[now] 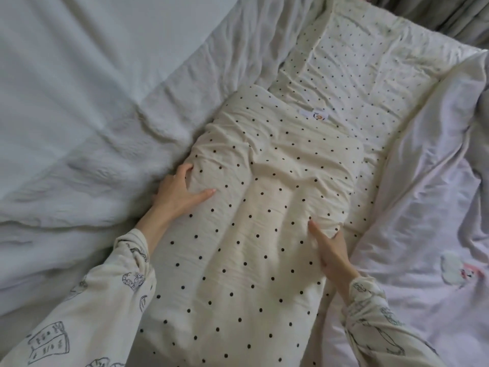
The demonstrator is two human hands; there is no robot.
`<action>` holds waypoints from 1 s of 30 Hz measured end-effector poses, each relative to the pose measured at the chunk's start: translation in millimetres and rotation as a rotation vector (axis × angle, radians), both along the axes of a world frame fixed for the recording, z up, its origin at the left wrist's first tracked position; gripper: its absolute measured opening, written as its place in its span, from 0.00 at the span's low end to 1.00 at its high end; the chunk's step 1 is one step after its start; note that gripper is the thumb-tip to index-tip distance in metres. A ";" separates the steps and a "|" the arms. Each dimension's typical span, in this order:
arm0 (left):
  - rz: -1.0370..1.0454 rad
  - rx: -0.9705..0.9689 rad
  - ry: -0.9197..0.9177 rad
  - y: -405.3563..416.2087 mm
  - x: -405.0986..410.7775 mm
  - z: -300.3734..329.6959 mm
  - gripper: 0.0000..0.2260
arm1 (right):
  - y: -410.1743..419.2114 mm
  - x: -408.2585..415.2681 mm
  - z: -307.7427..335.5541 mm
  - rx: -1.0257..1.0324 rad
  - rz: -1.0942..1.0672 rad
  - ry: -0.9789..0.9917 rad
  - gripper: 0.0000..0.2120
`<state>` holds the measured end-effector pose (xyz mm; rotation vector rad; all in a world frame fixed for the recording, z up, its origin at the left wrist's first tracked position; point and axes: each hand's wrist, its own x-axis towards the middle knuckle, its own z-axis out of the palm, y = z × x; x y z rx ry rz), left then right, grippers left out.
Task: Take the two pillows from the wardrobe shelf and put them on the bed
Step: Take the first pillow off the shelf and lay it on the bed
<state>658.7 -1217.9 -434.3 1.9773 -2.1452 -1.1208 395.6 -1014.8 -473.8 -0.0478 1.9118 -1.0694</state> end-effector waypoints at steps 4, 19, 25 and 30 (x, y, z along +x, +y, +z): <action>-0.068 -0.065 -0.054 -6.6 1.9 24.1 0.40 | -0.2 11.8 10.7 -0.034 -0.007 -0.037 0.27; -0.283 -0.300 -0.368 73.3 27.3 -37.8 0.33 | 27.5 73.0 -19.1 0.151 0.452 0.377 0.42; -0.332 -0.398 -0.452 139.8 69.0 -52.0 0.30 | 64.9 117.7 -20.7 0.230 0.889 0.627 0.39; -0.344 -0.352 -0.478 182.0 67.7 -57.5 0.29 | 82.2 136.0 -20.8 0.238 0.996 0.693 0.36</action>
